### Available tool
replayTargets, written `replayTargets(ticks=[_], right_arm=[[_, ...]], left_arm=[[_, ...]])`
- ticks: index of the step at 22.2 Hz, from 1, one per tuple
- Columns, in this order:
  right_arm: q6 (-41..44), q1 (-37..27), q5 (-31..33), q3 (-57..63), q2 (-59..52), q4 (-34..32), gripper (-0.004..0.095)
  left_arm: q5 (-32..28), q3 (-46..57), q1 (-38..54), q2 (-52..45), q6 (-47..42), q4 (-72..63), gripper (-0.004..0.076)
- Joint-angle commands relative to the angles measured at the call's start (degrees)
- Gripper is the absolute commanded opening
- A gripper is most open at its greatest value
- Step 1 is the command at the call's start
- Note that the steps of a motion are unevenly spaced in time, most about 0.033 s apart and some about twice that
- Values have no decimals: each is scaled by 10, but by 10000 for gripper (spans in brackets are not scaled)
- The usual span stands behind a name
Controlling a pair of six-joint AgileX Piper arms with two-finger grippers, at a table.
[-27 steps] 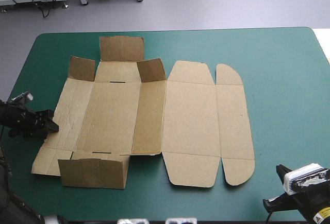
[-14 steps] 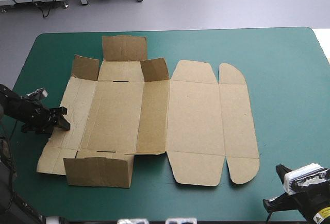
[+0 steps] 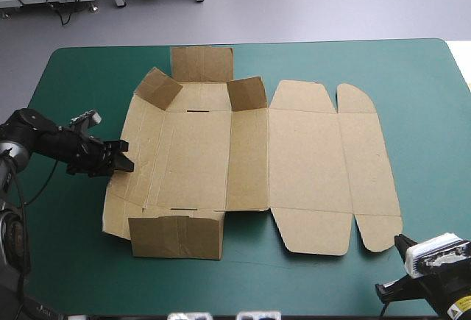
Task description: Fold the box
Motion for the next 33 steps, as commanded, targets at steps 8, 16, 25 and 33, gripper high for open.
replayTargets(ticks=[8,16,25,33], right_arm=[[0,-4,-44,-13,6,-17,-17],[0,-4,-44,-13,6,-16,-17],[0,-4,-42,-13,6,-18,-17],[-2,-4,-41,-13,6,-18,-16]], left_arm=[[57,-12,-105,-41,-44,34,240],[49,-12,-106,-41,-68,43,-8],[54,-177,-153,-58,-49,164,-10],[54,-324,-341,-60,-9,370,-10]])
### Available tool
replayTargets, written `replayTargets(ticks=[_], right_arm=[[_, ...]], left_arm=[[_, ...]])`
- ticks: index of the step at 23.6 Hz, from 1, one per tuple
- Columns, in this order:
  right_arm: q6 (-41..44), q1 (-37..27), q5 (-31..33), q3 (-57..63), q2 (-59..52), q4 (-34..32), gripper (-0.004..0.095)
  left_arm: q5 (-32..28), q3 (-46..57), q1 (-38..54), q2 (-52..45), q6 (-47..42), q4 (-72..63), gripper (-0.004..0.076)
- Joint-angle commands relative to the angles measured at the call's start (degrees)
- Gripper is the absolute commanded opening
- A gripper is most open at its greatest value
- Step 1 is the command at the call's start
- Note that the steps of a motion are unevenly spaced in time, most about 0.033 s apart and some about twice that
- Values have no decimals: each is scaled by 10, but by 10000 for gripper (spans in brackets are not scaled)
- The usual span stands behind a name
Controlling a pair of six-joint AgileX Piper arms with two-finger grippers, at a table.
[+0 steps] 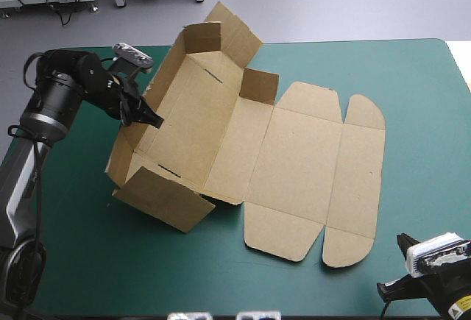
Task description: Fold the box
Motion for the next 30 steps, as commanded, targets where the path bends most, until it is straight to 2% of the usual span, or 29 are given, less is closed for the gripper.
replayTargets(ticks=[1,4,8,12,13,15,21,25,30], right_arm=[[-2,-4,-37,-13,6,-4,-16],[-2,-4,-37,-13,6,-4,-16],[-2,-4,-37,-13,6,-4,-16],[-2,-4,-37,-13,6,-4,-16],[-2,-4,-37,-13,6,-4,-16],[-2,-4,-37,-13,6,-4,-16],[-2,-4,-37,-13,6,-4,-16],[-2,-4,-37,-13,6,-15,-16],[2,-4,-37,-16,6,-15,-14]], left_arm=[[27,-30,-75,-27,52,63,-10],[27,-30,-174,-27,83,147,-10],[7,-30,-246,-28,96,230,-10],[-77,-30,-282,-28,149,267,-10],[-114,-30,-289,-27,154,278,-10],[-148,-31,-298,-25,154,317,-10],[-147,-31,-317,-24,172,320,-10],[-109,-29,-360,-35,198,317,-10],[-112,22,-393,-64,198,364,-10]])
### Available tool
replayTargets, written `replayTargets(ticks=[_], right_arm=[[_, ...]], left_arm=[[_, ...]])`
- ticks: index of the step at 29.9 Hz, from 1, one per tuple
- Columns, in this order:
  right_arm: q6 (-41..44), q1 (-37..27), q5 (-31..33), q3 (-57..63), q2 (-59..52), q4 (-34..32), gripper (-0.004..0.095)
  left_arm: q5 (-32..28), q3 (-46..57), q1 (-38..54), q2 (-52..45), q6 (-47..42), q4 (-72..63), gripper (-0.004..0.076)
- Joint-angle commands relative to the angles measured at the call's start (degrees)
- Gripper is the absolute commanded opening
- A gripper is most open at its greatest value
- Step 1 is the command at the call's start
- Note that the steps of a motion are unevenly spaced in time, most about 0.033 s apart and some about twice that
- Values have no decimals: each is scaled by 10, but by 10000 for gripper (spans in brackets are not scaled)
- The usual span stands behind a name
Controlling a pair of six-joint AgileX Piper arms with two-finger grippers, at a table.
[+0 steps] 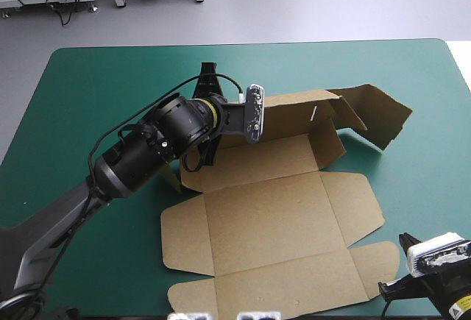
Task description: Fold the box
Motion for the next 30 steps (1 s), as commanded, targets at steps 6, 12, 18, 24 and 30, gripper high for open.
replayTargets(ticks=[6,12,18,24,30], right_arm=[[2,-4,-38,-46,6,0,-10],[29,-4,-32,-100,34,0,-7],[70,-4,-38,-173,136,-13,-7],[80,-4,-84,-309,289,-22,-11],[81,-4,-83,-488,475,-17,-13]], left_arm=[[-57,114,-13,-77,-3,102,-10],[-122,158,-13,-80,-62,162,-10],[-138,164,-13,-80,-102,176,-10],[-166,164,-13,-80,-138,176,-10],[-169,164,-13,-72,-138,188,-10]])
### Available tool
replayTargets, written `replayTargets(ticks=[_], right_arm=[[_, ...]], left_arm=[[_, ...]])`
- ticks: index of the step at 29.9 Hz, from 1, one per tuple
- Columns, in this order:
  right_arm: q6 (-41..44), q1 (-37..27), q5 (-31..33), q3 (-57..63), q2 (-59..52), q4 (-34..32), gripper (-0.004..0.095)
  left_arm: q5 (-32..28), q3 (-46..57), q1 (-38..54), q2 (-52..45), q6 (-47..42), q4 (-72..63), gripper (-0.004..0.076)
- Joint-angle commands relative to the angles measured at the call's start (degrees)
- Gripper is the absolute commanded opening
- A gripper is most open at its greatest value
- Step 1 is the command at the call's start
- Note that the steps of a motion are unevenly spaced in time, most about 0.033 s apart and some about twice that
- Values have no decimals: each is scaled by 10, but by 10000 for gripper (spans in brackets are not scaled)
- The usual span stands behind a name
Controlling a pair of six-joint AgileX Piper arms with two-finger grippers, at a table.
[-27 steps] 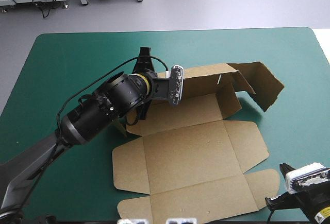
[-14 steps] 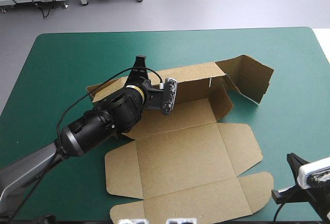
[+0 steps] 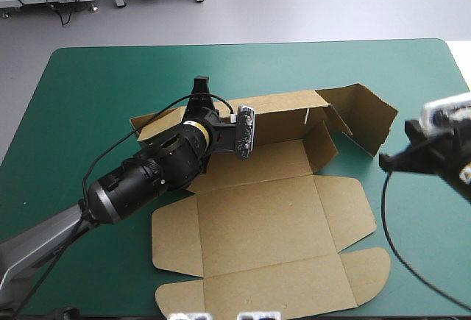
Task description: Fold the box
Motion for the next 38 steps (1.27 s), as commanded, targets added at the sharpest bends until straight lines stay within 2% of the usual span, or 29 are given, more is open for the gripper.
replayTargets(ticks=[1,6,11,18,24,28,38], right_arm=[[2,-4,-45,-121,102,1,-13],[2,-4,3,-283,243,4,-13],[-5,-17,50,-421,368,10,-14],[-68,-81,129,-558,502,131,-18],[-110,-122,168,-576,568,197,-18],[-133,-128,194,-576,610,238,-18],[-162,-128,248,-571,661,257,-17]], left_arm=[[-26,-16,-4,-13,-10,45,-10],[-30,-16,-4,7,-67,106,-10],[-32,-16,-4,21,-79,121,-10],[-26,-16,-7,22,-104,121,-10],[-23,-16,-7,22,-108,123,-10],[-23,-16,-7,22,-108,123,-10],[-25,-16,-7,22,-112,123,-10]])
